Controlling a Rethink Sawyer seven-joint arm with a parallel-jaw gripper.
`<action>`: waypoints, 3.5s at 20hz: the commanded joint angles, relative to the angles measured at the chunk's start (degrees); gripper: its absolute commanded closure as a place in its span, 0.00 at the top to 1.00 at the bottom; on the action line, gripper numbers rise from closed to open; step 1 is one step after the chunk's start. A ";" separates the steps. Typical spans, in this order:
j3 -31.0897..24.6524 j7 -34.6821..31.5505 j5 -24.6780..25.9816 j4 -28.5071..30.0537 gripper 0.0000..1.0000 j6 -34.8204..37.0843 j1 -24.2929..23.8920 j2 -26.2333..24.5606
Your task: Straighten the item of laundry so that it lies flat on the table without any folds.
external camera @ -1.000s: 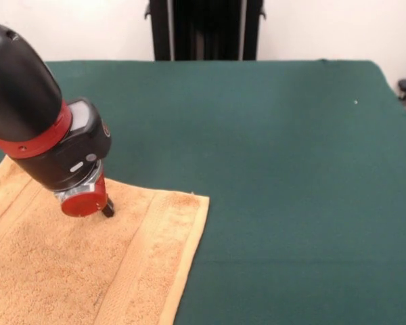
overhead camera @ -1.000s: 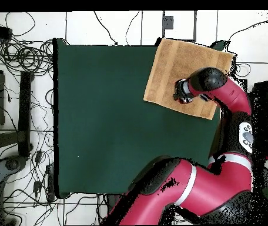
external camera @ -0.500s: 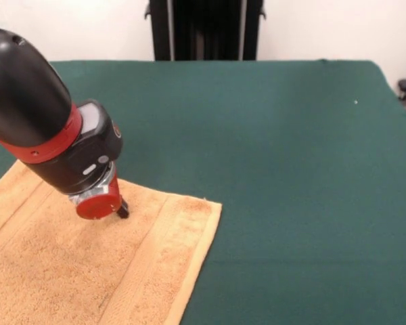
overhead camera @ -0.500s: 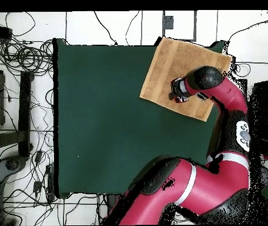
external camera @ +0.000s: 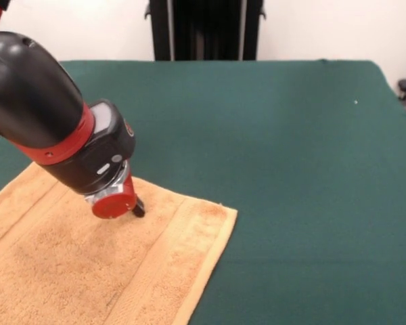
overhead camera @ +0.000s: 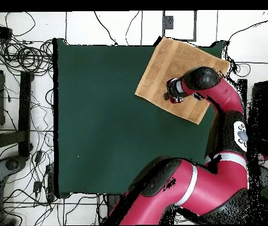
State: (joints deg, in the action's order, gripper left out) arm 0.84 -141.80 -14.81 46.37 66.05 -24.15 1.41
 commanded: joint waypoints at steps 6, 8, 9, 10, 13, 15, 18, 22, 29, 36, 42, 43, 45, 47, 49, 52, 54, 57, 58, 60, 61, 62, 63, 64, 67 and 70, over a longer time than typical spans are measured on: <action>-9.44 -0.37 -2.91 15.45 0.00 5.58 4.19 -4.37; -9.52 -0.85 -3.65 17.09 0.00 5.48 4.24 -3.41; -9.54 -1.15 -4.00 17.89 0.00 5.38 4.29 -2.95; -9.58 -1.51 -4.38 18.72 0.00 5.09 4.36 -2.48; -9.66 -2.77 -5.23 20.35 0.00 3.71 4.74 -1.88; -9.73 -3.22 -5.84 21.30 0.00 2.49 5.02 -1.69; -9.52 -3.77 -6.58 22.45 0.00 1.68 5.38 -1.28; -9.54 -4.75 -7.82 25.46 0.00 0.88 5.87 0.43; -9.60 -5.17 -9.26 27.04 0.00 -0.78 6.66 1.04; -9.66 -5.70 -10.99 28.28 0.00 -3.00 7.69 1.62; -9.65 -5.45 -12.50 31.43 0.00 -2.82 7.66 5.44; -9.43 -5.94 -12.90 32.21 0.00 -2.20 7.78 6.95; -8.78 -7.25 -13.80 33.72 0.00 -1.52 8.20 10.57; -7.44 -9.47 -14.24 33.82 0.00 -0.48 8.95 13.80; -5.88 -10.11 -13.47 33.01 0.00 -2.61 9.91 16.07; -3.47 -11.18 -12.03 30.66 0.00 -6.80 11.13 17.79; -2.42 -11.44 -11.19 28.59 0.00 -9.49 11.77 17.96; 0.37 -10.75 -8.12 23.85 0.00 -13.00 12.97 17.61; 0.17 -9.63 -8.23 23.44 0.00 -15.43 12.95 17.57; -0.08 -6.49 -7.04 21.72 0.00 -17.63 12.83 16.68; -1.10 -3.19 -6.20 21.03 0.00 -19.03 12.11 15.96; -0.89 0.06 -3.90 19.87 0.00 -18.59 11.66 15.21; -1.53 3.26 -2.45 19.40 0.00 -19.21 10.83 14.65; -1.13 5.63 0.09 18.30 0.00 -23.15 10.34 13.48; -3.88 9.07 2.81 18.99 0.00 -28.88 8.06 12.01; -1.96 4.91 5.05 16.04 0.00 -28.47 9.41 10.74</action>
State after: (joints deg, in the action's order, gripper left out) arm 1.01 -141.81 -14.91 63.96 42.92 -14.91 17.74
